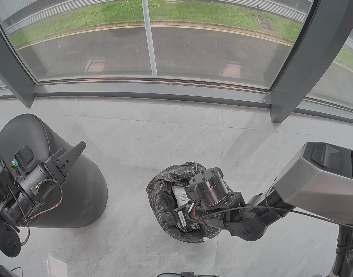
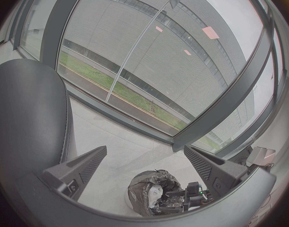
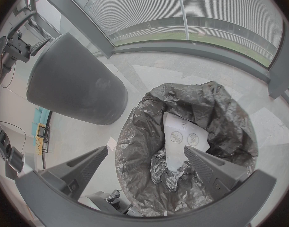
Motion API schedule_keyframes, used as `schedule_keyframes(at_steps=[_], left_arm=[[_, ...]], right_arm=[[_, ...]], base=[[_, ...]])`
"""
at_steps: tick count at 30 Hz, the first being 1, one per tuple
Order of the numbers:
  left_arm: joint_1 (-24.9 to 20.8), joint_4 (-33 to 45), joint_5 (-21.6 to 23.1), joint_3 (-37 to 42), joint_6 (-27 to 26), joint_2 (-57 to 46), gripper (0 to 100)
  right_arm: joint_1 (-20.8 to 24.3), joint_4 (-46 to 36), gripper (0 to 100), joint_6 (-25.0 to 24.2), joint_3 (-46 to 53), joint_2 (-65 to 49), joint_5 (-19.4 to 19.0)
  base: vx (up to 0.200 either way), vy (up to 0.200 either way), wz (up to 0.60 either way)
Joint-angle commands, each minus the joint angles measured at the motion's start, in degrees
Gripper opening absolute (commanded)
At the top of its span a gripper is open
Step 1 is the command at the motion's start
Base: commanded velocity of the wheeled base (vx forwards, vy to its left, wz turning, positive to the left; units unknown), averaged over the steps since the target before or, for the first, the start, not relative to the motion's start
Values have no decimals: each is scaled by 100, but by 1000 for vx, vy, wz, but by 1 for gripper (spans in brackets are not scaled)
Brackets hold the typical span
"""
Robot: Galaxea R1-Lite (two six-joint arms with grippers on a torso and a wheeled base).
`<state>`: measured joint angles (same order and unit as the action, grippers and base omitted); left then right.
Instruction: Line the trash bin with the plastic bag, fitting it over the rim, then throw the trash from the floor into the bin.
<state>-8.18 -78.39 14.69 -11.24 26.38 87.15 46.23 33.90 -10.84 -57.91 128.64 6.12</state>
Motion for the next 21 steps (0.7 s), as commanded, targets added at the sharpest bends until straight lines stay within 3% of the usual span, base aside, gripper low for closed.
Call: schedule_keyframes(at_steps=[1,11,21], left_arm=[[-8,-1,-1,8,-1,12,100],[-8,-1,-1,-1,-1,21,100],[-8,-10,-1,-10,-1,30,100]], right_arm=[[-123,-42,100,-6,-599,672,-190],[-580,-296,100,-6,-1522,1419,-216],[-668,-841,100,-41,-2585,1911,-278]], base=[[0,0,0],[0,0,0],[0,0,0]])
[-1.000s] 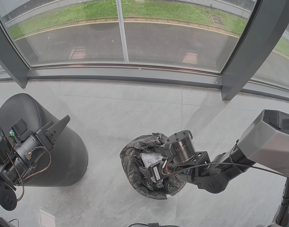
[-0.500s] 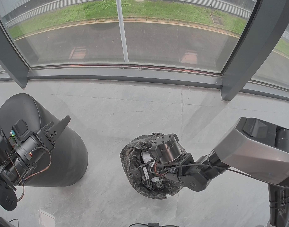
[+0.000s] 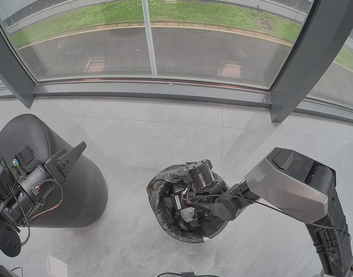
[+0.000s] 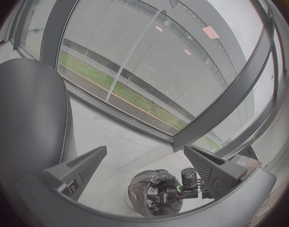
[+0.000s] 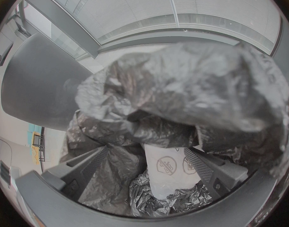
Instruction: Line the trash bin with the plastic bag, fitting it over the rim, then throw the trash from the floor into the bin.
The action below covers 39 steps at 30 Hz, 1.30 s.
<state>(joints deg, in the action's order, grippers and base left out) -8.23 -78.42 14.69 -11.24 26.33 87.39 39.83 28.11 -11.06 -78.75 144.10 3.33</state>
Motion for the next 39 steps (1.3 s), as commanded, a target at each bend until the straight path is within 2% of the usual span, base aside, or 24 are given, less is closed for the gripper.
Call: schedule_keyframes(at_steps=[1,11,22,24,28,33,39], left_arm=[[-3,-6,-1,-10,4,6,100],[-3,-6,-1,-1,4,6,100],[-12,-6,-1,8,4,41,100],[-21,-6,-1,17,4,6,100],[-65,-6,8,34,12,-29,100],[-153,11,78,104,-5,-196,100],[-258,64,509,192,-32,-372,100]], right_arm=[[-28,-324,100,-63,-606,425,36],[-133,-640,100,-169,-1134,680,71],[-142,-781,100,-178,-1186,672,195],[-133,-807,100,-274,-879,302,291],[-36,-781,100,-459,-167,-533,230],[447,-728,100,-476,1020,-1992,318],[684,-719,100,-424,2022,-3178,608]], base=[[0,0,0],[0,0,0],[0,0,0],[0,0,0],[0,0,0],[0,0,0],[0,0,0]])
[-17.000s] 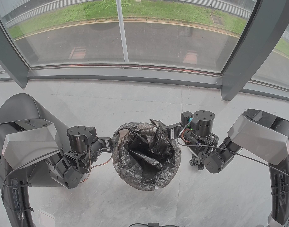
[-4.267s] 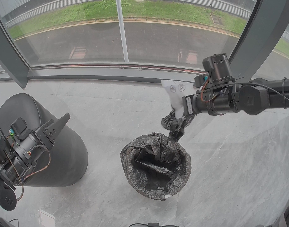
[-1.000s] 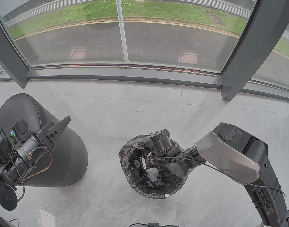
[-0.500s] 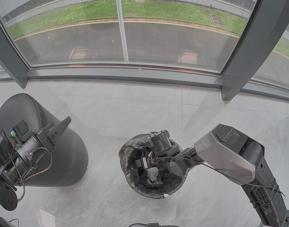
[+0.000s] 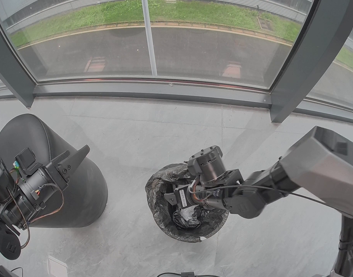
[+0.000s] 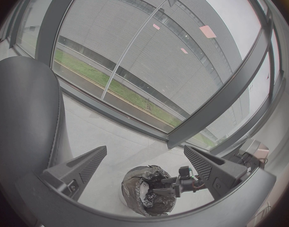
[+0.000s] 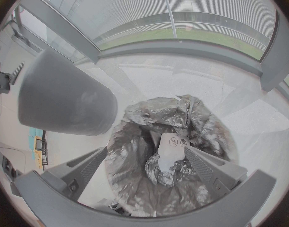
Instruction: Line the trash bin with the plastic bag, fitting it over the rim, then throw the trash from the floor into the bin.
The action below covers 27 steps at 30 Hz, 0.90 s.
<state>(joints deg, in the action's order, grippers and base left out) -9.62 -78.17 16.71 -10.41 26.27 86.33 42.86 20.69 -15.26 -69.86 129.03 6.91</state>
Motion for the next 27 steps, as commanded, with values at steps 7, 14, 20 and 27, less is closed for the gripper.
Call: schedule_keyframes(at_steps=[7,14,20,27], left_arm=[[-172,126,201,145,-553,-1171,100],[-163,1884,-362,-488,-570,-2683,100],[-392,4204,-248,-1209,-799,-4169,100],[-339,6788,-318,-1596,-1230,-5452,100]], right_arm=[[267,471,100,94,2583,-3270,1559],[-700,1174,100,155,4517,-5783,2007],[-2379,1095,100,964,5220,-8042,2086],[-2678,146,100,1843,5835,-10345,2113]], base=[[0,0,0],[0,0,0],[0,0,0],[0,0,0]])
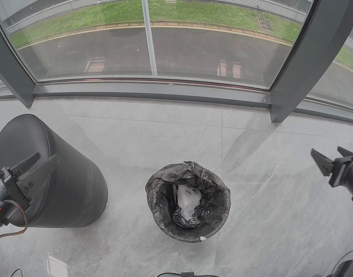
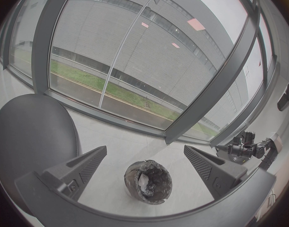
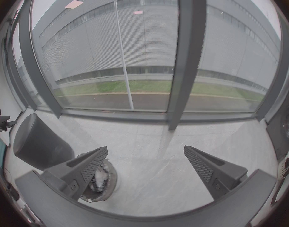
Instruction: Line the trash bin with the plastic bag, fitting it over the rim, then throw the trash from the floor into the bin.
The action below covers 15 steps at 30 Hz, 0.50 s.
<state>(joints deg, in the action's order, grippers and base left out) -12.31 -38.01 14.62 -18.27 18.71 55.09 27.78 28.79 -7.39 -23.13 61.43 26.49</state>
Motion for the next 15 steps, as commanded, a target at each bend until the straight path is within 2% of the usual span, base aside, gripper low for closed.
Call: schedule_keyframes(at_steps=[1,2,5,9,15], left_arm=[[-70,2773,-108,-809,-474,-2327,100],[71,3230,-222,-721,-737,-2723,100],[379,3704,-609,-344,-940,-3373,100],[774,3801,-961,184,-948,-4076,100],[1055,3854,-1005,685,-975,-4771,100]], right_arm=[[-1170,-665,100,1055,1161,-3585,155],[-1302,-1034,100,1161,1188,-4042,137],[-1662,-1552,100,1187,1232,-4482,120],[-1829,-1877,100,1196,1355,-5088,58],[-2093,-2018,100,1213,1539,-5624,58]], base=[[0,0,0],[0,0,0],[0,0,0],[0,0,0],[0,0,0]])
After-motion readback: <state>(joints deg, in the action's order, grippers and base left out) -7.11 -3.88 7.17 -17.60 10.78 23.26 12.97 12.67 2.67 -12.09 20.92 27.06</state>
